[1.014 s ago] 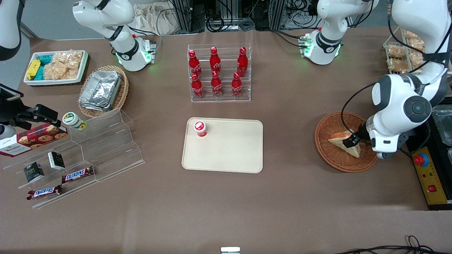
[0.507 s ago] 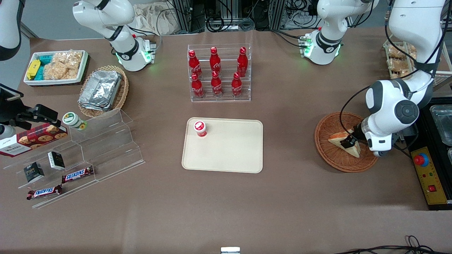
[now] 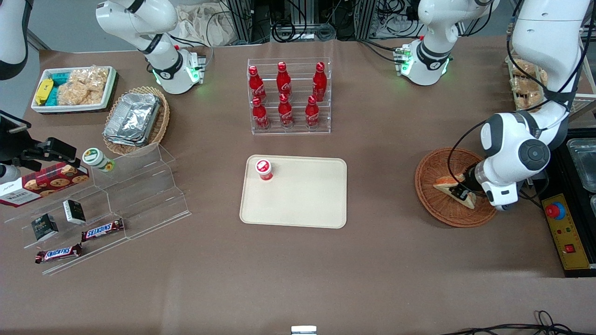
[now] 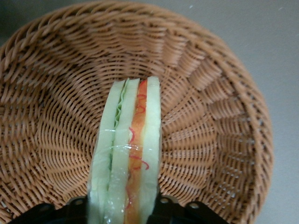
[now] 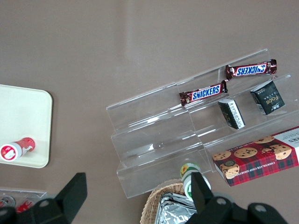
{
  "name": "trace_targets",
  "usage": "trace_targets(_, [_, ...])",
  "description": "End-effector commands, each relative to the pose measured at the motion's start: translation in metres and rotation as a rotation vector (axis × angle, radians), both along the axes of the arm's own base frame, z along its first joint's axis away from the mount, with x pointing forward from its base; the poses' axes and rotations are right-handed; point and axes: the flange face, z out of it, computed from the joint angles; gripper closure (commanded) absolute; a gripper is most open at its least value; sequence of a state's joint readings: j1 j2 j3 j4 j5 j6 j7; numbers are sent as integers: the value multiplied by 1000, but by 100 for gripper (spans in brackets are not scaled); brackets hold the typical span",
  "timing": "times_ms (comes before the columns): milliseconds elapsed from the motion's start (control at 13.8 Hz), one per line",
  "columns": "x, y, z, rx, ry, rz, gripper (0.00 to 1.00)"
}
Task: Place sandwich from basket to tray
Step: 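Close the left gripper on the sandwich's crust edge, then lift the sandwich and carry it with the left gripper to the tray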
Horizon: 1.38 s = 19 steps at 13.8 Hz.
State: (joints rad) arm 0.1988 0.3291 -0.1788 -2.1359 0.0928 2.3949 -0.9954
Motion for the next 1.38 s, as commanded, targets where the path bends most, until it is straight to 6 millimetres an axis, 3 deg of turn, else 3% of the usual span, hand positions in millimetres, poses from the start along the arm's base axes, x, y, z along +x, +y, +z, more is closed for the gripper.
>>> trace_targets(0, [16, -2, 31, 23, 25, -13, 100])
trace_targets(217, [43, -1, 98, 11, 133, -84, 100])
trace_targets(435, [56, -25, 162, -24, 158, -238, 100])
trace_targets(580, [63, -64, 205, -65, 140, -394, 100])
trace_targets(725, [72, -118, 226, -124, 77, -596, 100])
trace_targets(942, [66, -215, 200, -188, 87, -726, 100])
trace_targets(1159, [54, -320, 139, -224, 75, -800, 100])
trace_targets(1304, [51, -371, 94, -242, 61, -856, 100])
